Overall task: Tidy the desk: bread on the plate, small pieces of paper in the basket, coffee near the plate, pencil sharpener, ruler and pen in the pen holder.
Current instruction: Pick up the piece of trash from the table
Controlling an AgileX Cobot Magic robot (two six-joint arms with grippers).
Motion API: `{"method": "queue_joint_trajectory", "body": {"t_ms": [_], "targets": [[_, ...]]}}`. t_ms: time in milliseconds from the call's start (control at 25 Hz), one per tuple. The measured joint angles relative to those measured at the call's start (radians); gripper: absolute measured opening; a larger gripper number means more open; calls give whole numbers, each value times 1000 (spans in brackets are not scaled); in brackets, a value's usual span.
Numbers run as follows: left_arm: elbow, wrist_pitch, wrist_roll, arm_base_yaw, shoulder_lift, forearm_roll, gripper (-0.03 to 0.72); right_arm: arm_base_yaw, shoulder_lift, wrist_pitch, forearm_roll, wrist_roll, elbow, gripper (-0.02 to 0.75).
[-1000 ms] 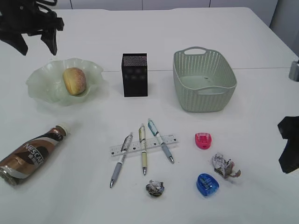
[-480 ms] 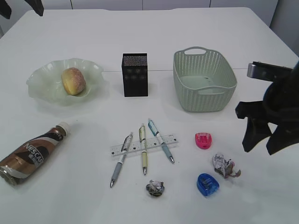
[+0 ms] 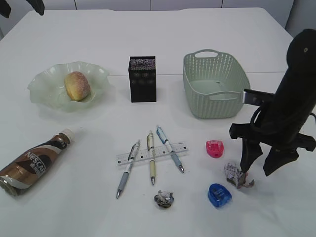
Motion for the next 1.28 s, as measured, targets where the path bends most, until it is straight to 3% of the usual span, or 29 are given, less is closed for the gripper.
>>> {"method": "queue_joint_trajectory", "body": {"t_ms": [320,600,1040,1160,1280], "targets": [[0,0,3,0,0,-4,522,13,79,-72,10,-12,-4,376],[0,2,8,0,-2,-7,515,85,109,-135,10,-20,-6,376],[0,2,14,0,-6,-7,508,88,152,-158,-10,-20,-7,374],[0,2,14,0,-6,-7,508,88,152,-174,-10,-20,-7,333],[0,2,14,0,-6,-7,508,88,152,-190,-11,-20,-7,222]]}}
